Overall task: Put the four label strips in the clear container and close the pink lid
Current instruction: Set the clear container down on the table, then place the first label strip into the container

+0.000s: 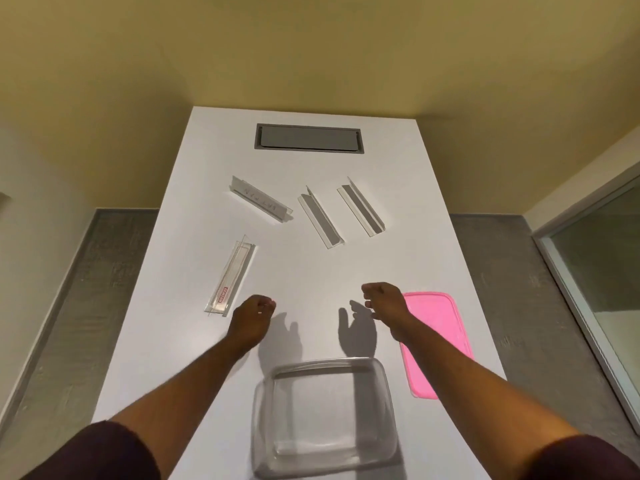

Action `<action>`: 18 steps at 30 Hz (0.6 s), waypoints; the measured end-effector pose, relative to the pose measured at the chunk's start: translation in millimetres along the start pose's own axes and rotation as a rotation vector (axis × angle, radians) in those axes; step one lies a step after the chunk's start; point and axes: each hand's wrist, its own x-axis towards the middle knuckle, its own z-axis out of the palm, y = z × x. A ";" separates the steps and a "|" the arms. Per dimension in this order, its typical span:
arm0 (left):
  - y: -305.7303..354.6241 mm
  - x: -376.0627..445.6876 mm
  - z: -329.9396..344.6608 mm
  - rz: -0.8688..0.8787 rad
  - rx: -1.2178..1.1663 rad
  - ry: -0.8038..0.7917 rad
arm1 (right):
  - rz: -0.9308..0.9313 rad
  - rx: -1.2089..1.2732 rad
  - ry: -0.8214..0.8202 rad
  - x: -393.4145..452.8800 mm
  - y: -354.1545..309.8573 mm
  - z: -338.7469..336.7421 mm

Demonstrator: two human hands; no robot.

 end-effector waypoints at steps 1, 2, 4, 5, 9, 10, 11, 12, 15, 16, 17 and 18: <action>16.4 17.1 -0.1 0.018 0.014 -0.019 | 0.023 0.061 -0.017 13.8 -12.2 2.3; 32.9 33.6 0.9 0.032 0.019 -0.034 | 0.041 0.107 -0.031 27.9 -23.5 5.3; 65.8 62.3 4.4 0.054 0.017 -0.051 | 0.083 0.187 -0.056 53.3 -44.9 12.9; 81.5 77.3 7.6 0.060 0.016 -0.056 | 0.109 0.234 -0.068 66.6 -55.1 17.0; 135.5 133.8 23.4 0.116 0.025 -0.038 | 0.225 0.436 -0.089 114.1 -83.6 28.6; 146.5 149.3 27.3 0.123 0.014 -0.030 | 0.246 0.492 -0.077 125.8 -87.9 30.1; 155.7 165.2 31.2 0.115 -0.003 -0.026 | 0.269 0.546 -0.060 137.2 -90.5 31.8; 163.1 180.7 34.9 0.100 -0.019 -0.023 | 0.298 0.594 -0.039 148.2 -91.1 33.8; 175.3 221.6 46.5 0.022 -0.046 -0.038 | 0.384 0.680 -0.002 174.2 -88.4 41.3; 175.6 233.1 51.5 -0.014 -0.057 -0.062 | 0.405 0.710 0.007 181.8 -86.7 44.1; 175.7 241.1 56.5 -0.054 -0.081 -0.093 | 0.422 0.740 0.019 188.8 -84.9 46.5; 175.0 245.5 60.5 -0.087 -0.111 -0.119 | 0.439 0.770 0.024 193.7 -83.5 48.4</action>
